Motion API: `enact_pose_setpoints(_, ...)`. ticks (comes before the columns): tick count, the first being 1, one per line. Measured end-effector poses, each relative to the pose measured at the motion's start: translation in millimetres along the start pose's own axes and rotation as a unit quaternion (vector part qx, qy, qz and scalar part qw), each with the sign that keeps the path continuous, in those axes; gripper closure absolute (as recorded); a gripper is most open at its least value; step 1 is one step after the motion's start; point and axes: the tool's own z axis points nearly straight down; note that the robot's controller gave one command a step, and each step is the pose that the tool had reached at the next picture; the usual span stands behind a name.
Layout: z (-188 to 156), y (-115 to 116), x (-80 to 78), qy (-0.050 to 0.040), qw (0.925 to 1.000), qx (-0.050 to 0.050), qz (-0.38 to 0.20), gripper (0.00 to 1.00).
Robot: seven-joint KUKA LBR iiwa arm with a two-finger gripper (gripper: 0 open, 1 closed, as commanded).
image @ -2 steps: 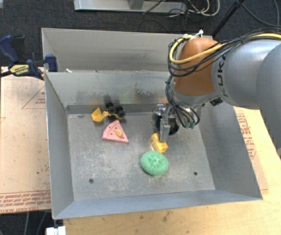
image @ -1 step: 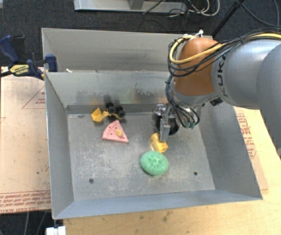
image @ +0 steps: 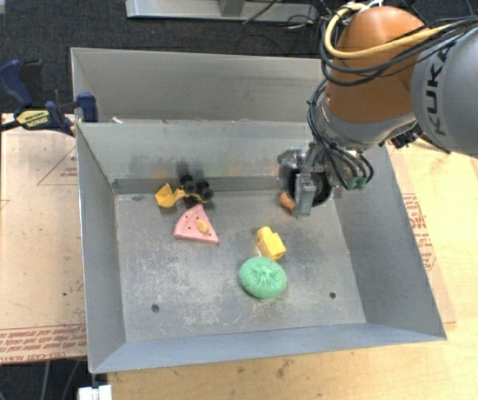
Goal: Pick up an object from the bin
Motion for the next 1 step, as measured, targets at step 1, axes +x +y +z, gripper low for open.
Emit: enact_pose_setpoints(1, 0.0, 0.0, 0.0, 0.0000, 1.0000, 0.000, 0.000, 1.00)
